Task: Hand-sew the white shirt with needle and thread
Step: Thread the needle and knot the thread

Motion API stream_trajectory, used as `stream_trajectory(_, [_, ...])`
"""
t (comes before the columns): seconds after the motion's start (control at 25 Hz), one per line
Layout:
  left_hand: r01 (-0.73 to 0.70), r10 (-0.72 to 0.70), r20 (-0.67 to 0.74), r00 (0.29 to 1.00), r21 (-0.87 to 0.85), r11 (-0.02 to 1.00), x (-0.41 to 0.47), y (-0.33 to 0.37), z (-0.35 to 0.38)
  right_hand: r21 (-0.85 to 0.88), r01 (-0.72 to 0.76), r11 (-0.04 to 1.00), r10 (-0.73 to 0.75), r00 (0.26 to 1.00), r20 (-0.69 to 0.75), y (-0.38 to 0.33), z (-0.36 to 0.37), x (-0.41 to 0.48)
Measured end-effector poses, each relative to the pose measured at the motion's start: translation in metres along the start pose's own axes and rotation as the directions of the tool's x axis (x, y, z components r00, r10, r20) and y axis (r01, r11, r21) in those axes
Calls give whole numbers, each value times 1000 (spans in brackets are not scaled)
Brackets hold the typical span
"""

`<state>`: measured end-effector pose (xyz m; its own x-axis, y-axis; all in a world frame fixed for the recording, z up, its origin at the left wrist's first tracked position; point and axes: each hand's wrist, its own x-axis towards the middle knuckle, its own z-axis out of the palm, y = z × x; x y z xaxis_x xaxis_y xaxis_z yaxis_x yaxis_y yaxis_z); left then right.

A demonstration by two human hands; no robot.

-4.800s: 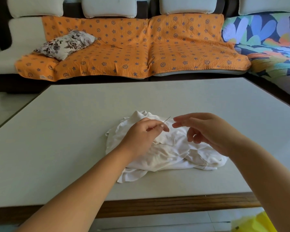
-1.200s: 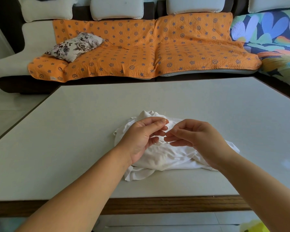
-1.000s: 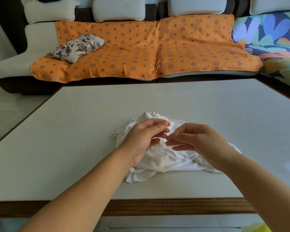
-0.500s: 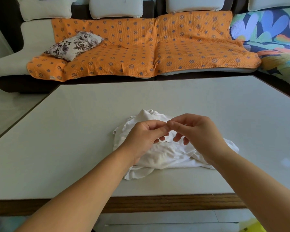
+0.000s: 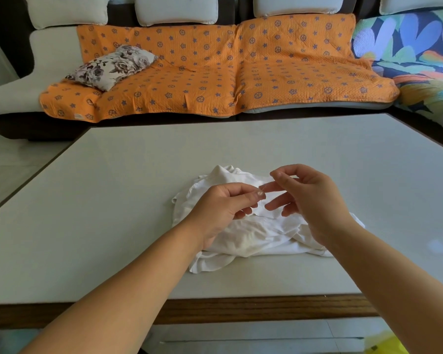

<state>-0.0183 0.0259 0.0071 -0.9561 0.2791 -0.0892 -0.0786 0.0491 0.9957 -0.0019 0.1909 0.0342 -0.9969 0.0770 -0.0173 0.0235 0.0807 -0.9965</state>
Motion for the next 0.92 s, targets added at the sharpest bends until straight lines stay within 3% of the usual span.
stream_trajectory(0.16, [27,-29,-22,999,-83,996,1,-1,-3,79,-205,975,191,968,165,-2,-5,3])
stream_trajectory(0.32, [30,-34,-45,998,-86,996,2,-2,-5,-155,-262,953,290,935,203,-1,-10,2])
stream_trajectory(0.56, [-2,2,-10,1000,-19,1000,-4,3,-2,-233,-15,972,60,981,186,3,0,-7])
stream_trajectory(0.76, [-18,19,-18,1000,13,1000,-5,5,-2,-40,-29,999,34,993,115,9,5,-6])
stream_trajectory(0.92, [-7,9,-26,1000,45,999,-3,3,-3,-58,-18,998,22,998,63,10,6,-4])
